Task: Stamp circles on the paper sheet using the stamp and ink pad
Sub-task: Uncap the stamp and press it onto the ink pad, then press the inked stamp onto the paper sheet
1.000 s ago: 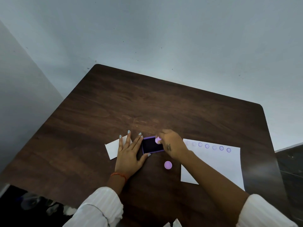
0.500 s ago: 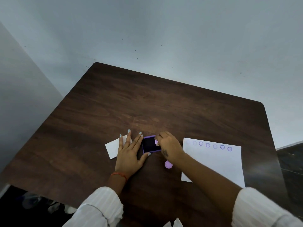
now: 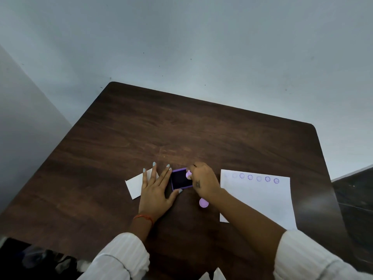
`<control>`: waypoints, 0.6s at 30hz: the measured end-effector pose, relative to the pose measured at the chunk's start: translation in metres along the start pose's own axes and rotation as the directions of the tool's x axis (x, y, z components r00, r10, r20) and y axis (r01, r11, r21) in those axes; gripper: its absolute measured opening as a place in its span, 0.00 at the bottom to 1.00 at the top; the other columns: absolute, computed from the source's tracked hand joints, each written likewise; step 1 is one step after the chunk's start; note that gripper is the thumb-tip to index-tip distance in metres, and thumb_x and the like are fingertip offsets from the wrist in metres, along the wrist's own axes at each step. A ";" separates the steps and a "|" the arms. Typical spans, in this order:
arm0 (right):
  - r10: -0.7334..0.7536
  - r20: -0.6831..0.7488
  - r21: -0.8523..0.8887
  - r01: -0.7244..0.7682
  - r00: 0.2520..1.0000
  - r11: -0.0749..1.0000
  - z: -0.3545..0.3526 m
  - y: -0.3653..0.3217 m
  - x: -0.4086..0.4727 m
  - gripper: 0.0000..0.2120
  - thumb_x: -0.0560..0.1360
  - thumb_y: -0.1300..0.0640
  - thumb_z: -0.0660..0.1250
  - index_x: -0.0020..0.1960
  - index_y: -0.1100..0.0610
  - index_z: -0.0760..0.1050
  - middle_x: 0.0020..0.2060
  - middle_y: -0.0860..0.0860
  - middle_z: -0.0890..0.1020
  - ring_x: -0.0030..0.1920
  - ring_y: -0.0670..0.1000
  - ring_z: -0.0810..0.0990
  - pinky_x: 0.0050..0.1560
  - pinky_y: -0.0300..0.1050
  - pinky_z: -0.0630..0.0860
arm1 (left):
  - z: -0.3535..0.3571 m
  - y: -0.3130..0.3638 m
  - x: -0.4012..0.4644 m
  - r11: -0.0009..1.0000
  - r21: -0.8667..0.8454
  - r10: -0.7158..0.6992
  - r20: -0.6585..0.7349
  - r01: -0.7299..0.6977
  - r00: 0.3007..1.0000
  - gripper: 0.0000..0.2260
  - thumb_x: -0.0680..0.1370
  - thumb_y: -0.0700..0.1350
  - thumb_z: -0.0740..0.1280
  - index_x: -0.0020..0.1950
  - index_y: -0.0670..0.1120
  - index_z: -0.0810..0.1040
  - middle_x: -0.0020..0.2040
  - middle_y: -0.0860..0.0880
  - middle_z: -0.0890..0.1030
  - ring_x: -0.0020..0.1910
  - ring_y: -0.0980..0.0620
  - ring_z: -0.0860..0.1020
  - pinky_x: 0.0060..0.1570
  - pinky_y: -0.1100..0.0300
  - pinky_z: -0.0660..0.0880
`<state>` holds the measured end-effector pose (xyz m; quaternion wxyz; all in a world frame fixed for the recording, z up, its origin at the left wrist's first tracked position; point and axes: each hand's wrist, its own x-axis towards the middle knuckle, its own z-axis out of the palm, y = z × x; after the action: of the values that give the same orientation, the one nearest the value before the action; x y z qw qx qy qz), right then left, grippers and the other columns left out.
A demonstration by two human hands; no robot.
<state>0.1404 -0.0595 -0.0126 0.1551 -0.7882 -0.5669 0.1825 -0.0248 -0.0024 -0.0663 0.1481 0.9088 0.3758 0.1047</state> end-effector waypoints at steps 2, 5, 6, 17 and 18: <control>0.113 -0.015 0.278 -0.104 0.993 0.955 -0.011 0.007 0.000 0.08 0.72 0.64 0.66 0.49 0.63 0.80 0.48 0.60 0.83 0.49 0.58 0.80 0.51 0.48 0.74 | -0.002 0.001 -0.001 1.000 0.007 -0.002 0.002 0.002 1.000 0.35 0.73 0.69 0.47 0.73 0.49 0.59 0.74 0.53 0.63 0.76 0.46 0.44 0.73 0.47 0.34; 0.386 0.016 0.749 -0.267 0.922 0.606 -0.023 0.018 -0.016 0.05 0.71 0.64 0.69 0.46 0.59 0.81 0.46 0.58 0.84 0.49 0.56 0.83 0.45 0.41 0.80 | -0.002 0.002 0.000 1.000 0.026 -0.006 0.021 0.006 1.000 0.37 0.72 0.70 0.42 0.74 0.50 0.58 0.75 0.52 0.61 0.76 0.47 0.43 0.73 0.46 0.35; 0.442 0.103 0.872 -0.295 0.891 0.391 -0.026 0.020 -0.024 0.05 0.72 0.65 0.68 0.46 0.59 0.81 0.47 0.57 0.83 0.48 0.54 0.83 0.43 0.37 0.81 | -0.002 0.001 0.000 0.999 0.032 -0.009 0.028 0.008 1.000 0.37 0.72 0.71 0.41 0.74 0.50 0.57 0.75 0.52 0.61 0.76 0.47 0.43 0.73 0.45 0.36; 0.483 0.375 0.860 -0.102 0.791 -0.500 -0.045 0.065 -0.121 0.06 0.71 0.64 0.68 0.44 0.61 0.84 0.45 0.56 0.87 0.46 0.50 0.85 0.44 0.41 0.83 | -0.006 0.022 0.004 0.998 -0.055 0.027 -0.033 -0.029 0.999 0.40 0.70 0.73 0.46 0.74 0.50 0.56 0.75 0.53 0.58 0.77 0.46 0.48 0.74 0.44 0.40; 0.489 0.364 0.845 -0.059 0.793 -0.532 -0.048 0.071 -0.128 0.06 0.69 0.64 0.69 0.44 0.61 0.84 0.45 0.56 0.86 0.45 0.50 0.85 0.44 0.42 0.83 | -0.007 0.032 0.005 0.995 -0.075 0.055 -0.049 -0.059 0.997 0.39 0.70 0.73 0.47 0.74 0.50 0.57 0.75 0.53 0.59 0.76 0.46 0.49 0.74 0.44 0.40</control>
<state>0.1843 -0.2047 0.0119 0.7421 -0.4302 0.1385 0.4950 -0.0024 -0.0185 -0.0482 0.1710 0.9101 0.3488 0.1444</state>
